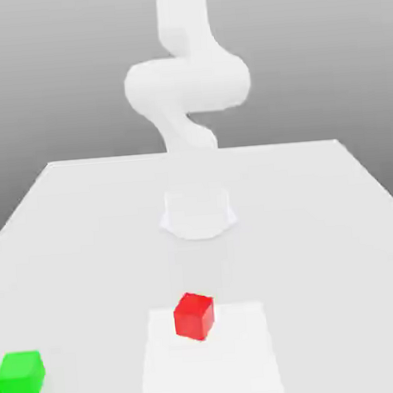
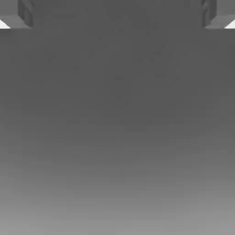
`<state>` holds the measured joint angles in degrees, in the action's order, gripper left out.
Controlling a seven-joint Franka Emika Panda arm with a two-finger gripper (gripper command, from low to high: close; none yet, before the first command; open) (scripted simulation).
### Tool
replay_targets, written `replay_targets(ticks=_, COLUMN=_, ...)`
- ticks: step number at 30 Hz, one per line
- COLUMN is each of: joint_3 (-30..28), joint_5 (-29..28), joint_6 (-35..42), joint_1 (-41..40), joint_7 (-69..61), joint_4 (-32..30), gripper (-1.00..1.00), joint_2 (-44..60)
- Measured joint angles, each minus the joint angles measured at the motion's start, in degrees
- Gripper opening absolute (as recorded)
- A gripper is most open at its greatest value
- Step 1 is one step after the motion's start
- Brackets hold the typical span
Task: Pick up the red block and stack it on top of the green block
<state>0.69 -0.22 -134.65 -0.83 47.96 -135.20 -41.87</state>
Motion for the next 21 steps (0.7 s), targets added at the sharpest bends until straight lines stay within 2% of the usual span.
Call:
replay_targets(ticks=17, joint_3=3.4, joint_5=0.6, joint_6=-24.9, joint_1=-5.9, joint_7=16.5, joint_4=-27.7, gripper=0.0, joint_2=35.6)
replay_targets(ticks=21, joint_3=3.0, joint_5=-0.5, joint_6=-32.5, joint_1=-6.1, joint_7=18.5, joint_4=-28.5, gripper=0.0, joint_2=45.1)
